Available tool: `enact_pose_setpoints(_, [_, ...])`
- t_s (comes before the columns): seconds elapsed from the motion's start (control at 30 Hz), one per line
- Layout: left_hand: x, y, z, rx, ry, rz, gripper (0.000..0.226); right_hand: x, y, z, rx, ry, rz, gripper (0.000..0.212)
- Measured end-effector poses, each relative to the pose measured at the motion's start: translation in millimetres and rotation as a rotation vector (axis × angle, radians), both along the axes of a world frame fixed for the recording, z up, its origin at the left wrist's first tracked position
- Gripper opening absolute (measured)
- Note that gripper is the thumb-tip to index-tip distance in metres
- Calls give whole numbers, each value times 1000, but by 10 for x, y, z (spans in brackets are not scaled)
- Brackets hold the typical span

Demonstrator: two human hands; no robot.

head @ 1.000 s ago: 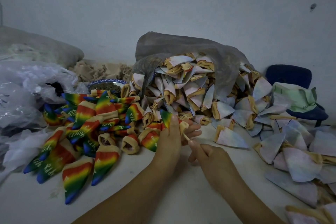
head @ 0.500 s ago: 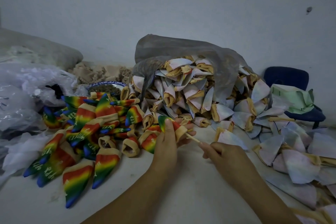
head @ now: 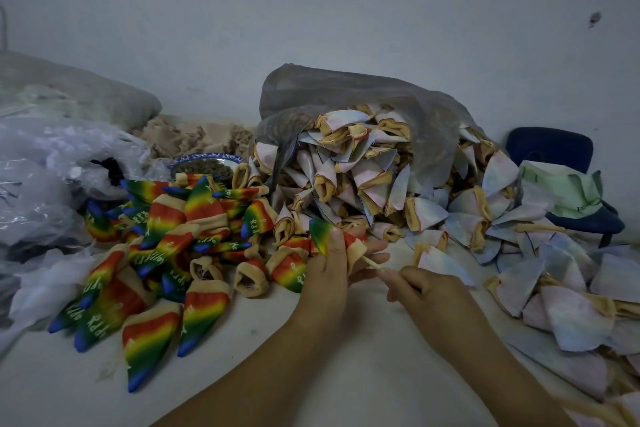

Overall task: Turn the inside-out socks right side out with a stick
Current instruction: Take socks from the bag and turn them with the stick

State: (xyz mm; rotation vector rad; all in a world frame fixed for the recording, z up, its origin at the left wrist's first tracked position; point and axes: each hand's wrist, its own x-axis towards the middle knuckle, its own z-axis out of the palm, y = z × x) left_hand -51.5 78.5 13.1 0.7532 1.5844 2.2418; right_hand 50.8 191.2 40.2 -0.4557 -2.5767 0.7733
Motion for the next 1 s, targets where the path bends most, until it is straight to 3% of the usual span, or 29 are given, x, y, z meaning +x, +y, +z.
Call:
enact_pose_setpoints(0.23, [-8, 52, 12, 15, -37, 0, 62, -127, -263, -127, -384, 74, -26, 48])
enact_pose_setpoints(0.33, [-16, 56, 7, -13, -32, 5, 62, -144, -290, -168, -440, 69, -40, 49])
enact_pose_setpoints(0.47, [-19, 47, -7, -40, -32, 31, 67, -145, -296, -173, -398, 46, -49, 49])
enact_pose_setpoints(0.7, [-9, -50, -28, -167, 15, 116, 69, -69, 1, -46, -119, 57, -29, 53])
enact_pose_setpoints(1.0, [68, -28, 36, -217, 83, 104, 61, -82, -51, -57, -165, 63, -68, 47])
